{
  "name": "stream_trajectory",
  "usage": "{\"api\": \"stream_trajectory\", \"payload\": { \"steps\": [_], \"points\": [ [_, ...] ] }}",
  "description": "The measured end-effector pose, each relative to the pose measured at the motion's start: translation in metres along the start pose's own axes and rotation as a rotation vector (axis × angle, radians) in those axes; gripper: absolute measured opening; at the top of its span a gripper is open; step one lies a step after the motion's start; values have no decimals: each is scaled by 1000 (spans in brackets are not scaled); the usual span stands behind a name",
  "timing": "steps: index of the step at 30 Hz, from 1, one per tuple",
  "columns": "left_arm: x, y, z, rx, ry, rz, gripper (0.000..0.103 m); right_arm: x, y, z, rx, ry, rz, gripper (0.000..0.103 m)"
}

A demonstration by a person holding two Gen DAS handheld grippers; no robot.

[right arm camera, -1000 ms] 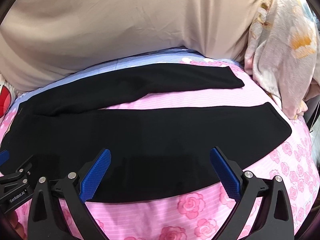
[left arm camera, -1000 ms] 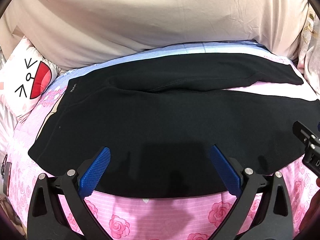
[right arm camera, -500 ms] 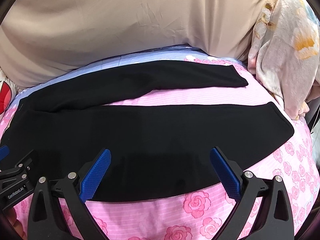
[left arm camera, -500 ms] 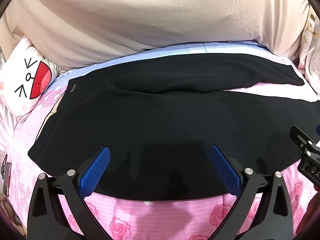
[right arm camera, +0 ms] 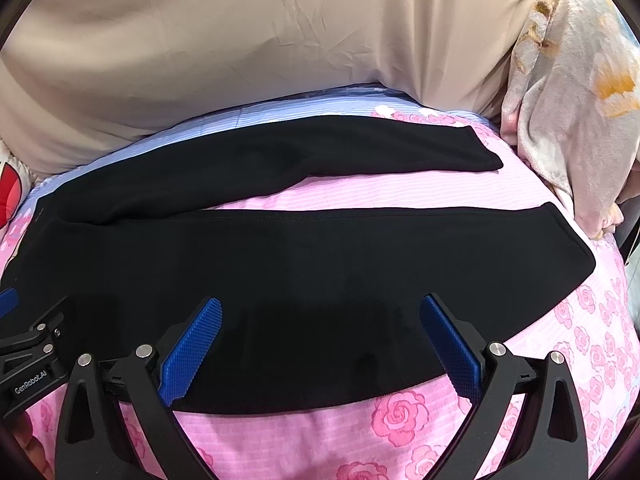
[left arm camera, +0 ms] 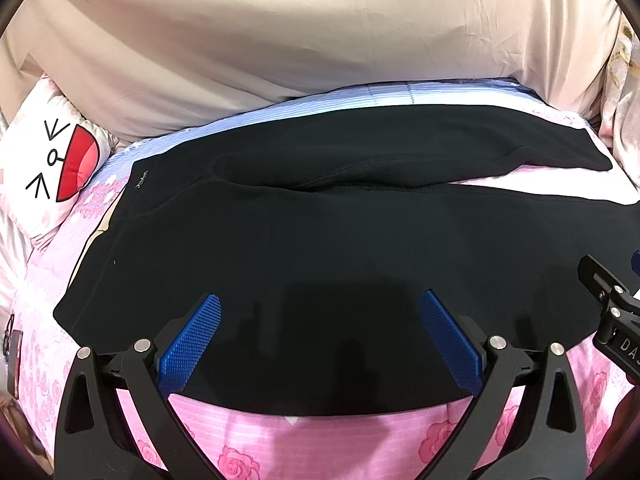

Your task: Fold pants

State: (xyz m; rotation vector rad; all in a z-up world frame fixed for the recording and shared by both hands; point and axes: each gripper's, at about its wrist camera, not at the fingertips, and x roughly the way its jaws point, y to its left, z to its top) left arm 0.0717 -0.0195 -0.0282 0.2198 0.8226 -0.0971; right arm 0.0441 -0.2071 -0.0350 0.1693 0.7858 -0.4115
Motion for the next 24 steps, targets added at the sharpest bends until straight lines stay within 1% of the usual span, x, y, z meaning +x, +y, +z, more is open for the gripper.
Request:
{"api": "stream_trajectory", "payload": {
  "steps": [2, 4, 5, 7, 8, 9, 10, 11, 12, 14, 15, 16, 18, 20, 22, 24],
  "points": [
    [2, 4, 4, -3, -2, -8, 98, 1, -6, 3, 11, -4, 12, 98],
    [5, 15, 12, -17, 0, -32, 98, 3, -21, 13, 27, 3, 37, 98],
    [10, 28, 20, -39, 2, -55, 98, 5, -29, 19, 36, 4, 46, 98],
    [17, 49, 33, -74, 2, -81, 98, 14, -63, 41, 65, -14, 54, 98],
    [25, 68, 45, -104, -2, -87, 98, 20, -78, 52, 78, -24, 50, 98],
    [33, 82, 53, -122, -6, -79, 98, 29, -100, 66, 94, -32, 46, 98],
    [41, 97, 62, -139, -14, -60, 98, 42, -121, 82, 105, -28, 61, 98],
    [54, 117, 75, -153, -21, -19, 98, 53, -136, 94, 111, -19, 73, 98],
    [63, 130, 83, -162, -23, 4, 98, 70, -155, 110, 120, -1, 79, 98],
    [91, 169, 104, -196, -4, 71, 98, 98, -185, 137, 137, 8, 63, 98],
    [102, 186, 111, -215, 8, 77, 98, 109, -198, 147, 143, 15, 69, 96],
    [113, 203, 117, -237, 25, 85, 98, 124, -214, 163, 160, 15, 53, 96],
    [139, 244, 129, -298, 75, 81, 98, 142, -228, 181, 157, 10, 26, 96],
    [154, 276, 134, -356, 88, 134, 98, 164, -237, 199, 125, 15, 3, 96],
    [168, 299, 139, -380, 90, 137, 98, 187, -241, 213, 96, 40, -2, 96],
    [185, 322, 141, -411, 111, 127, 98, 207, -243, 221, 71, 70, -9, 95]
  ]
}}
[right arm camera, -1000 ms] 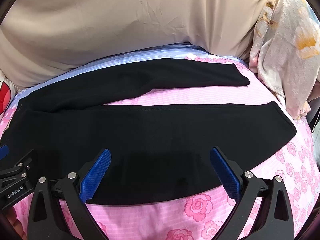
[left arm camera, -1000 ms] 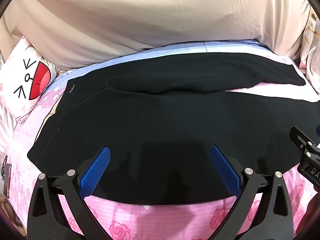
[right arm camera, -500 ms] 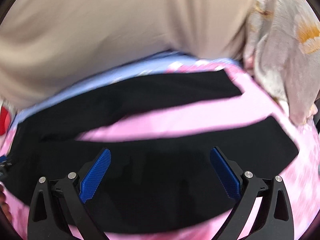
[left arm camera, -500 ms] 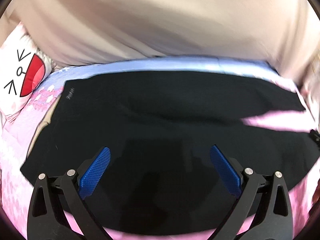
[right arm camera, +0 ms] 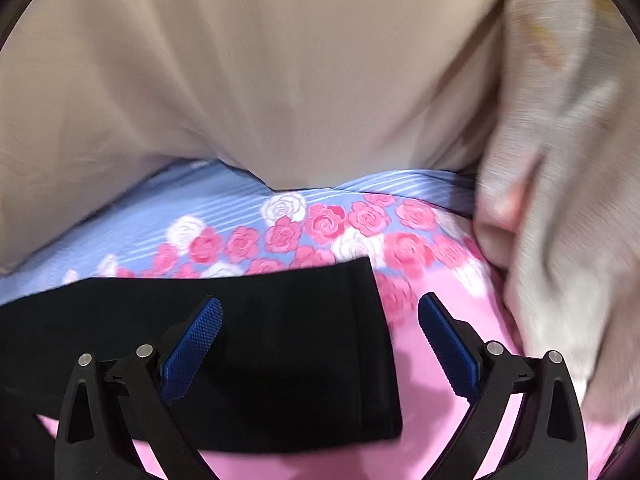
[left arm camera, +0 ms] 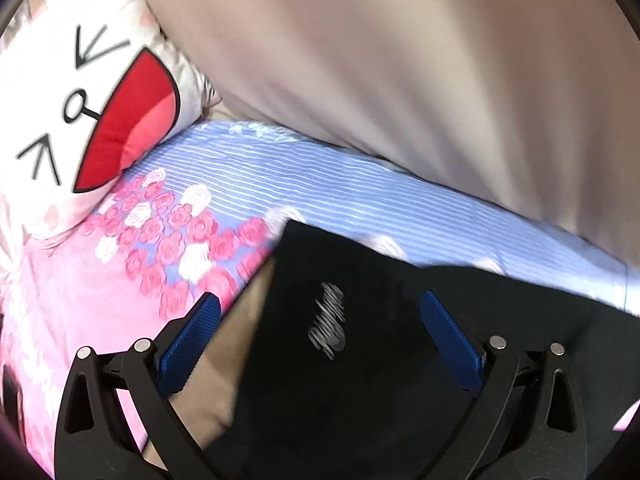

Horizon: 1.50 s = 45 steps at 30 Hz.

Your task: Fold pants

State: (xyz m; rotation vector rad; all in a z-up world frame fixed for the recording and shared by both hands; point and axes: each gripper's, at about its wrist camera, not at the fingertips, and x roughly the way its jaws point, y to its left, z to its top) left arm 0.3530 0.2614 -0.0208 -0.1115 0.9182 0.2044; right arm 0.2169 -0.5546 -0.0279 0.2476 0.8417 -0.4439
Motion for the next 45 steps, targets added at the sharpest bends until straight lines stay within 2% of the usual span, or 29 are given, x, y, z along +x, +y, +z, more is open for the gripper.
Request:
{"api": "stream_trajectory", "payload": {
  "steps": [2, 5, 8, 10, 11, 12, 13, 14, 15, 16, 17, 19, 20, 21, 25, 28, 31, 32, 35, 36, 38, 41, 44, 45],
  "points": [
    [19, 15, 10, -40, 24, -13, 98, 16, 0, 5, -13, 30, -22, 94],
    [43, 26, 19, -88, 60, -8, 98, 38, -1, 9, -8, 79, -18, 84],
    [67, 27, 21, -72, 123, -38, 98, 44, 1, 11, -15, 75, -15, 83],
    [76, 23, 21, -61, 137, -28, 98, 44, 2, 12, -13, 72, 1, 73],
    [77, 20, 22, -52, 137, -35, 97, 45, 3, 14, -12, 71, 12, 62],
    [78, 18, 22, -41, 133, -42, 92, 45, 3, 15, -12, 69, 18, 48],
    [79, 16, 23, -32, 133, -50, 86, 43, 2, 16, -7, 69, 37, 40],
    [77, 15, 24, -29, 129, -54, 72, 42, 3, 15, -1, 74, 59, 29],
    [74, 13, 25, -26, 122, -70, 49, 40, 2, 17, 6, 74, 71, 23],
    [71, 11, 27, -20, 124, -71, 42, 35, 4, 17, 4, 64, 75, 19],
    [67, 10, 28, -19, 119, -69, 24, 32, 5, 17, 0, 56, 77, 17],
    [53, 9, 30, -16, 104, -80, 21, 21, 6, 18, 1, 30, 83, 15],
    [39, 8, 30, -7, 78, -88, 10, 11, 7, 18, 1, 5, 89, 15],
    [27, 7, 29, 1, 59, -107, 7, 2, 8, 18, -1, -17, 93, 14],
    [-37, 15, 20, 10, -42, -167, 7, -55, 0, 15, -3, -129, 151, 14],
    [-90, 28, 2, 25, -103, -214, 7, -103, -2, 1, -23, -191, 186, 13],
    [-137, 41, -26, 44, -148, -234, 7, -140, -15, -19, -53, -234, 198, 12],
    [-155, 48, -42, 45, -162, -240, 7, -148, -13, -23, -60, -246, 202, 7],
    [-187, 70, -79, 37, -170, -273, 7, -184, -35, -50, -55, -285, 207, 4],
    [-191, 76, -90, 31, -163, -283, 7, -194, -45, -62, -41, -292, 217, 0],
    [-200, 88, -117, 21, -139, -286, 8, -206, -62, -80, -27, -288, 198, 0],
    [-195, 106, -153, -1, -100, -267, 9, -215, -80, -113, -5, -226, 165, 0],
    [-170, 115, -187, -18, -13, -223, 17, -212, -83, -138, 32, -157, 172, 12],
    [-164, 114, -197, -19, 2, -186, 17, -210, -82, -146, 36, -141, 177, 22]
  ]
}}
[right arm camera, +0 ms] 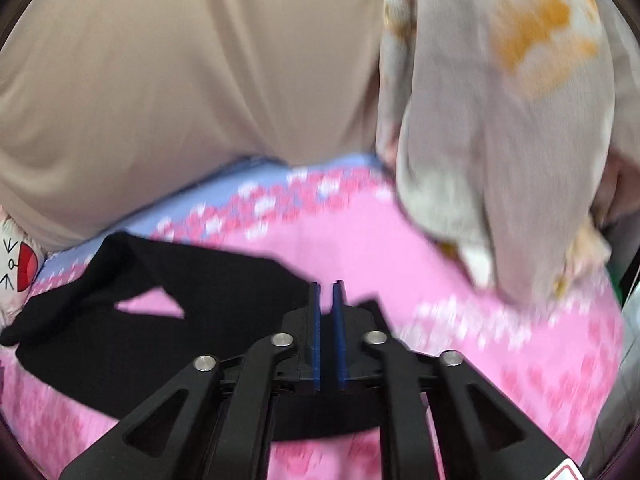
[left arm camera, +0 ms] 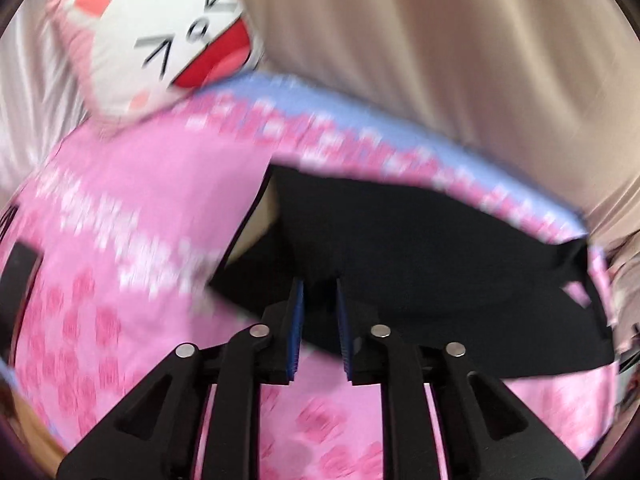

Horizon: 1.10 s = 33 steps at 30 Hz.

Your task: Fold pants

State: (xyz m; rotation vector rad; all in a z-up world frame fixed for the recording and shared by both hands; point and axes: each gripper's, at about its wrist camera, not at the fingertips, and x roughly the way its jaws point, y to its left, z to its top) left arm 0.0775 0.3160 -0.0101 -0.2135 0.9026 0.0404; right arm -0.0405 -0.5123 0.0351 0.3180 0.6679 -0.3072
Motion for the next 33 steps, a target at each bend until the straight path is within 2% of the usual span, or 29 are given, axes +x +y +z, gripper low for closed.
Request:
{"api": "stream_trajectory", "payload": {
  "steps": [1, 2, 3, 4, 5, 6, 8, 11, 13, 14, 15, 16, 17, 18, 21, 22, 24, 26, 28, 30, 32, 33],
  "points": [
    [3, 0, -10, -6, 7, 19, 20, 4, 4, -7, 9, 23, 9, 32],
    [3, -1, -18, -27, 10, -6, 35, 2, 4, -13, 21, 33, 16, 55],
    [0, -2, -25, -48, 7, -40, 57, 6, 8, -16, 34, 38, 24, 68],
    [-5, -4, -31, -90, -11, -110, 67, 10, 12, -21, 50, 44, 38, 69],
    [-9, -6, -34, -118, -27, -139, 83, 18, 17, -25, 73, 59, 74, 69],
    [-14, -11, -36, -147, -46, -177, 88, 24, 21, -28, 101, 79, 111, 69],
    [-14, -18, -36, -202, -40, -257, 93, 39, 27, -32, 153, 113, 157, 69],
    [9, -23, -35, -318, 34, -351, 93, 64, 35, -40, 206, 179, 185, 69],
    [30, -23, -33, -371, 80, -355, 93, 85, 43, -44, 227, 219, 157, 64],
    [38, -23, -32, -389, 91, -346, 92, 87, 47, -44, 223, 213, 140, 43],
    [44, -23, -29, -398, 96, -330, 88, 88, 52, -42, 202, 196, 106, 10],
    [49, -22, -26, -405, 97, -307, 84, 88, 57, -38, 187, 204, 107, 10],
    [53, -21, -21, -410, 92, -290, 72, 78, 61, -30, 211, 172, 143, 9],
    [55, -20, -18, -415, 96, -276, 66, 64, 65, -22, 196, 136, 154, 9],
    [52, -10, -12, -441, 97, -301, 67, 2, 72, 3, 119, -7, 177, 9],
    [49, -8, -11, -434, 91, -311, 67, -24, 67, 9, 100, -53, 153, 9],
    [44, -5, -11, -402, 85, -306, 71, -46, 45, 8, 94, -82, 74, 9],
    [45, -5, -12, -380, 88, -314, 75, -40, 17, -1, 86, -38, -75, 14],
    [51, -6, -13, -374, 96, -304, 76, -5, -22, -23, 163, 98, -126, 17],
    [58, -7, -11, -389, 108, -295, 77, 10, -39, -43, 256, 167, -178, 20],
    [62, -6, -9, -416, 115, -293, 78, 0, -33, -55, 261, 106, -225, 24],
    [62, -6, -7, -423, 114, -291, 77, -8, -24, -57, 254, 69, -228, 37]
  ]
}}
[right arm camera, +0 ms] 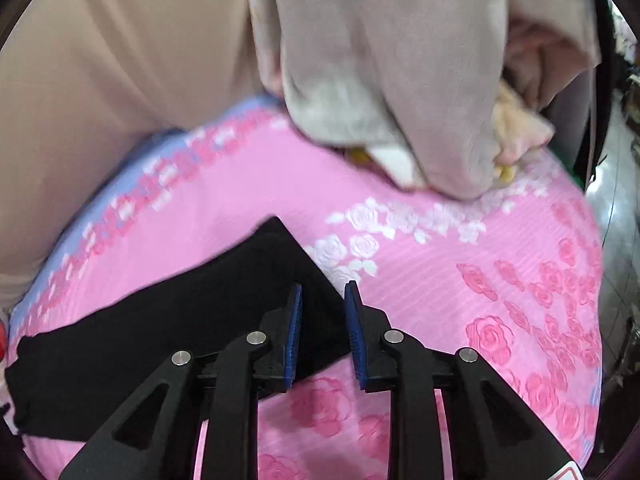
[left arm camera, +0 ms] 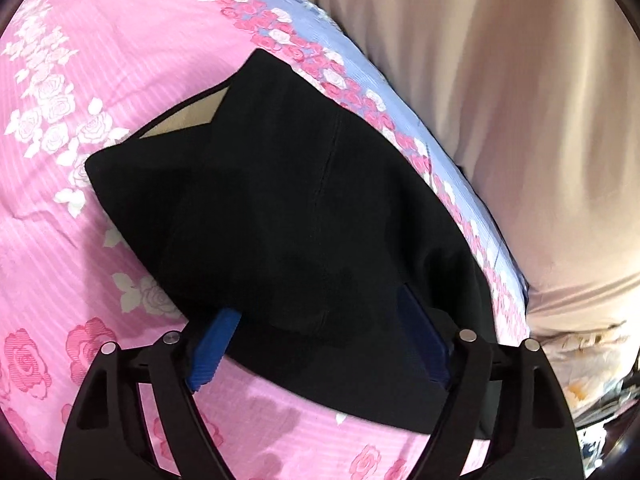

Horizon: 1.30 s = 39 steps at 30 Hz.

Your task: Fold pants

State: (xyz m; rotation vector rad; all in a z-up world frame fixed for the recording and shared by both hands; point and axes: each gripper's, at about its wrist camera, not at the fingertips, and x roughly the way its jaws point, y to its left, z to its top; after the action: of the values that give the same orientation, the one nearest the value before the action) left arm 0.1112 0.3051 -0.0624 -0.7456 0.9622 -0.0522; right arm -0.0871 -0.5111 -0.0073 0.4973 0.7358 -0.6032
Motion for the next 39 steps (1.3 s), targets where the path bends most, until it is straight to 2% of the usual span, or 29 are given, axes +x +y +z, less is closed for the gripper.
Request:
{"api": "stream_trajectory", "payload": {
  "steps": [1, 2, 3, 4, 6, 8, 10, 11, 13, 15, 17, 18, 19, 20, 21, 22, 23, 24, 27, 29, 31, 33, 35, 37, 39],
  "points": [
    [0, -1, 3, -1, -3, 1, 76, -9, 7, -4, -1, -28, 7, 44],
    [0, -2, 5, 5, -7, 15, 58, -16, 13, -6, -3, -47, 16, 49],
    [-1, -5, 8, 27, -10, 48, 18, -24, 24, -9, -23, -66, 31, 49],
    [-2, -10, 12, 58, -1, 74, 5, -30, 36, -10, -56, -72, 43, 50],
    [-11, -16, 21, 82, 14, 43, 6, -37, 60, -8, -112, -76, 54, 55],
    [-42, -26, 34, 132, 5, 6, 6, -46, 81, -12, -160, -83, 79, 57],
    [-73, -28, 46, 140, -23, -13, 6, -57, 102, -16, -197, -86, 111, 57],
    [-96, -23, 53, 128, -54, -2, 6, -61, 108, -19, -206, -92, 126, 58],
    [-112, -8, 63, 100, -73, 45, 9, -65, 119, -26, -220, -102, 147, 67],
    [-94, 11, 62, 117, -7, 126, 11, -57, 131, -37, -233, -89, 147, 70],
    [-56, 22, 45, 158, 97, 253, 13, -43, 142, -49, -250, -40, 148, 70],
    [-46, 24, 35, 177, 120, 296, 13, -38, 146, -55, -254, -17, 158, 70],
    [-39, 25, 23, 204, 109, 347, 15, -34, 154, -63, -261, 12, 182, 70],
    [-38, 24, 16, 221, 81, 382, 26, -35, 159, -69, -270, 25, 200, 70],
    [-41, 22, 10, 238, 42, 417, 43, -36, 166, -74, -291, 36, 218, 70],
    [-44, 22, 8, 243, 11, 441, 53, -38, 171, -79, -314, 41, 228, 70],
    [-50, 20, 7, 242, -37, 464, 70, -39, 178, -83, -345, 47, 236, 70],
    [-56, 19, 7, 234, -77, 473, 75, -38, 182, -85, -365, 53, 236, 70],
    [-79, 14, 15, 197, -192, 514, 75, -34, 187, -82, -400, 61, 210, 70],
    [-100, 12, 19, 187, -237, 500, 75, -37, 171, -74, -377, 44, 182, 69],
    [-115, 4, 15, 216, -259, 472, 76, -44, 135, -63, -291, 3, 120, 69],
    [-116, -9, 7, 251, -274, 466, 85, -49, 92, -57, -171, -17, 79, 69],
    [-106, -29, -4, 319, -286, 476, 86, -49, 54, -54, -64, -29, 54, 69],
    [-86, -56, -17, 399, -288, 487, 86, -45, 27, -44, 1, -38, 75, 69],
    [-71, -79, -28, 450, -273, 460, 86, -36, 19, -34, -2, -17, 75, 70]
  ]
}}
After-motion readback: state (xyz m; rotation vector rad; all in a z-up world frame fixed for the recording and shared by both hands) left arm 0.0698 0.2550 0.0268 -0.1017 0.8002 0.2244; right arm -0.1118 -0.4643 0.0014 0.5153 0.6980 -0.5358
